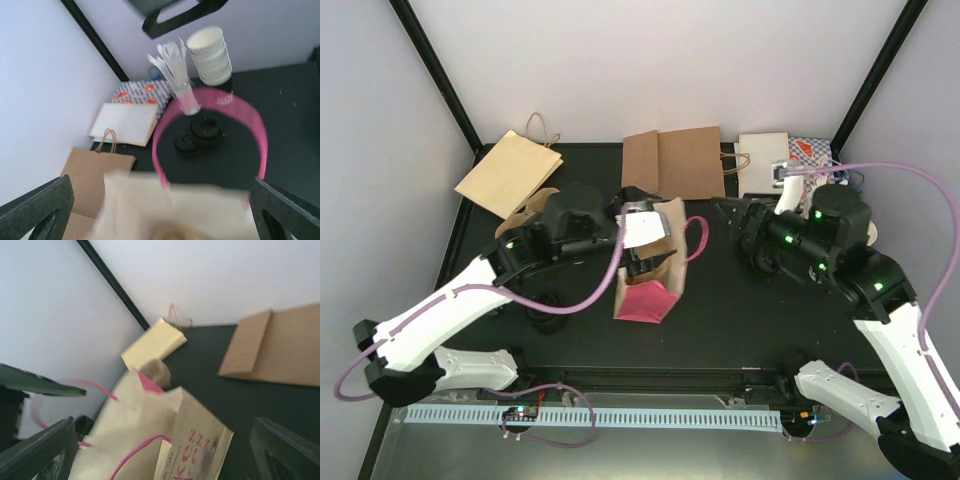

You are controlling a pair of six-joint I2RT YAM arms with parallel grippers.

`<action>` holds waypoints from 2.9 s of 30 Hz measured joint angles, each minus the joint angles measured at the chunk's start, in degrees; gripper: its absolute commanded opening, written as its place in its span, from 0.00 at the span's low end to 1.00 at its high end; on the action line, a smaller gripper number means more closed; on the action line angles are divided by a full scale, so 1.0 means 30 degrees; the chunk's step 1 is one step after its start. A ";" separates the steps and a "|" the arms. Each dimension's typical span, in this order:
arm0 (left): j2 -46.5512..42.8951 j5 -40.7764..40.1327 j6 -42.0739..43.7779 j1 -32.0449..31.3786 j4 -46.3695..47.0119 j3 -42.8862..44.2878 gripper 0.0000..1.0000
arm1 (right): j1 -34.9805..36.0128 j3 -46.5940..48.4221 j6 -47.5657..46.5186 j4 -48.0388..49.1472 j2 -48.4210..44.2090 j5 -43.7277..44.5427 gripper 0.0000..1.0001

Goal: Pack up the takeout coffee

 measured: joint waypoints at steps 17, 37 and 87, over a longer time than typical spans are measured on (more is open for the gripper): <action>-0.4925 -0.2994 -0.3045 0.0182 0.1129 -0.2732 0.99 | 0.0000 0.3701 0.5129 0.3410 -0.2812 -0.1792 1.00; -0.6397 -0.3257 -0.4357 0.0182 0.0984 -0.3286 0.99 | 0.0000 0.3475 0.7584 0.4299 -0.3410 -0.2827 1.00; -0.4102 -0.8043 -1.3260 0.4918 -1.0229 0.2834 0.99 | 0.0000 -0.2084 0.1515 -0.0342 0.1122 0.0379 1.00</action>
